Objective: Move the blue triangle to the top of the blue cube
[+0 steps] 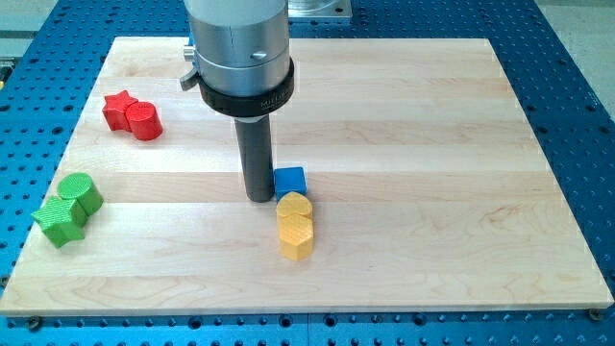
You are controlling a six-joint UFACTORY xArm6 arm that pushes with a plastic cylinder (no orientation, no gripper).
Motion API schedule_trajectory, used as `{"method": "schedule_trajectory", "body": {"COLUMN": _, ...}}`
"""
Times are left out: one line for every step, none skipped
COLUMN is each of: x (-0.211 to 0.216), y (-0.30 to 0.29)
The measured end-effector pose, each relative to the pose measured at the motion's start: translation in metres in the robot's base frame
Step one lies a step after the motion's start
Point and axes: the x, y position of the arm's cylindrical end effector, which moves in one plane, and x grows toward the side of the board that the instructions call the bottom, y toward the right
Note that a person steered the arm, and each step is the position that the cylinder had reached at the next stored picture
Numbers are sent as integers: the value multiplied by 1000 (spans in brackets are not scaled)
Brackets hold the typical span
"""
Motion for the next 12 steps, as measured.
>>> {"method": "schedule_trajectory", "body": {"x": -5, "y": -1}}
{"method": "schedule_trajectory", "body": {"x": -68, "y": -28}}
{"method": "schedule_trajectory", "body": {"x": -141, "y": -24}}
{"method": "schedule_trajectory", "body": {"x": -209, "y": -109}}
{"method": "schedule_trajectory", "body": {"x": -263, "y": -183}}
{"method": "schedule_trajectory", "body": {"x": -298, "y": -169}}
{"method": "schedule_trajectory", "body": {"x": -275, "y": -86}}
{"method": "schedule_trajectory", "body": {"x": -165, "y": 0}}
{"method": "schedule_trajectory", "body": {"x": -101, "y": 15}}
{"method": "schedule_trajectory", "body": {"x": -132, "y": 14}}
{"method": "schedule_trajectory", "body": {"x": -172, "y": -5}}
{"method": "schedule_trajectory", "body": {"x": -155, "y": -48}}
